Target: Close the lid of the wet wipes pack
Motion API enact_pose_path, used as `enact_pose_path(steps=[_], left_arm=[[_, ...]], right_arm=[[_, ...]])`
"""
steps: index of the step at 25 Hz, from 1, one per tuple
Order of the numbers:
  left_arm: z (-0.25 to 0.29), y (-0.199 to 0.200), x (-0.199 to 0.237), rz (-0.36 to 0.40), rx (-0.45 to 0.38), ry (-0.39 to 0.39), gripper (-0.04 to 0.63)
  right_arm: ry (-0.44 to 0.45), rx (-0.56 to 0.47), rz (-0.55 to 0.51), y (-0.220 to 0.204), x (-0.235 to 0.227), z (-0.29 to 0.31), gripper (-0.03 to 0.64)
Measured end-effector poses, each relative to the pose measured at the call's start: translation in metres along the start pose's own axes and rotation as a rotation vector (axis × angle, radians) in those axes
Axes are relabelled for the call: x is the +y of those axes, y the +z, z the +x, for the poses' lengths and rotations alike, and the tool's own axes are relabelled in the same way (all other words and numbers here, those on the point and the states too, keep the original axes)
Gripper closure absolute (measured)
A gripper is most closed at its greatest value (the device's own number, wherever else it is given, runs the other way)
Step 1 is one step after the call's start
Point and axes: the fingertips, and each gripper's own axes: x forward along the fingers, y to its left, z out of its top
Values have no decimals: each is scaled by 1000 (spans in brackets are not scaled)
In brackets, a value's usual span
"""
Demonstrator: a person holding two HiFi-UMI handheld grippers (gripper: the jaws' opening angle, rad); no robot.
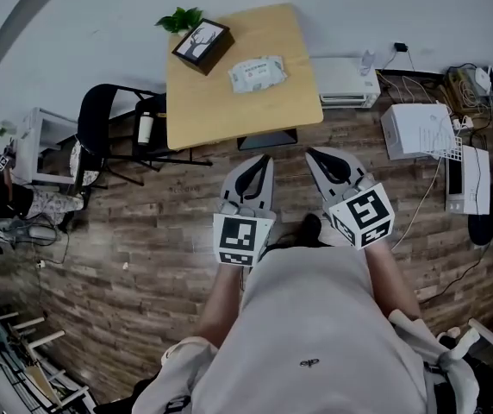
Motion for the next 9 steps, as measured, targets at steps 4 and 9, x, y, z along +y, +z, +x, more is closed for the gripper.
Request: enact_pose_path(steps=[4,9], left_arm=[[-1,0,7,-35,-6,-4,588],[3,-2,16,-77,-7,-1,588]], right_arm=[[-4,1,1,1,1,5,617],[-6,4,-6,2,-2,10,617]])
